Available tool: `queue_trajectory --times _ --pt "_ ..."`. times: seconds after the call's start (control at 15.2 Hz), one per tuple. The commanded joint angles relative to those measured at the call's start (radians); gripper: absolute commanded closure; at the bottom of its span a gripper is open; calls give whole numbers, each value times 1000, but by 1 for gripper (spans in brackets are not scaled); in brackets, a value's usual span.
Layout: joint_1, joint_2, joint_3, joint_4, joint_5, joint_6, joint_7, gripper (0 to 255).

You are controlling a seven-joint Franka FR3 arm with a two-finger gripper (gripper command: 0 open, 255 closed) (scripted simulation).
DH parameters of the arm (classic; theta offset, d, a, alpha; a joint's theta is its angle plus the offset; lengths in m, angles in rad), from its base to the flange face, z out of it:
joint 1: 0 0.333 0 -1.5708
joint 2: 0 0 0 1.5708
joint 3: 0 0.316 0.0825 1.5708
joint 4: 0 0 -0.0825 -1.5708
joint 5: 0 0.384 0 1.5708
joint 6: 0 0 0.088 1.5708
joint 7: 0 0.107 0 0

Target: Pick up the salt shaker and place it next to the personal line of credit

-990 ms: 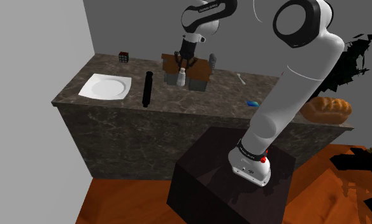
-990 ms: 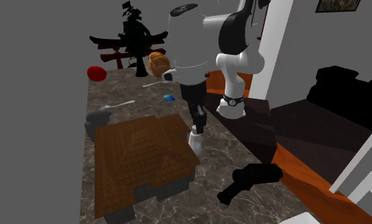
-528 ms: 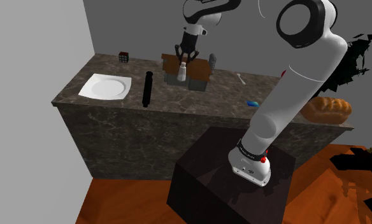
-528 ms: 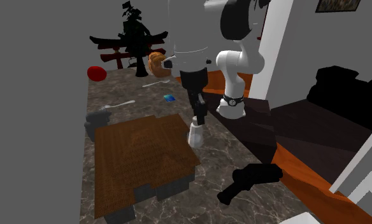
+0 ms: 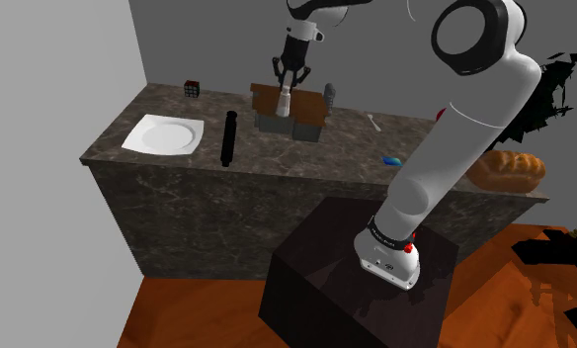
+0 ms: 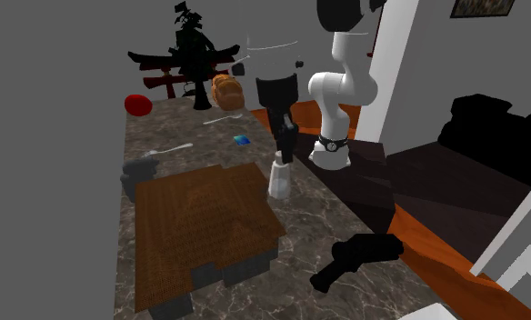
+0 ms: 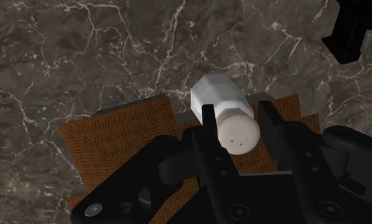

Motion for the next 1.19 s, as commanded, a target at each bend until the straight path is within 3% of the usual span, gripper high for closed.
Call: queue_trajectory --times 0.0,0.4,1.12 --pt "-1 -7 -1 22 -2 -29 3 255" --pt "-1 -10 -2 88 -4 -97 12 255" --pt "-114 -159 -133 -68 -49 -119 -219 255"
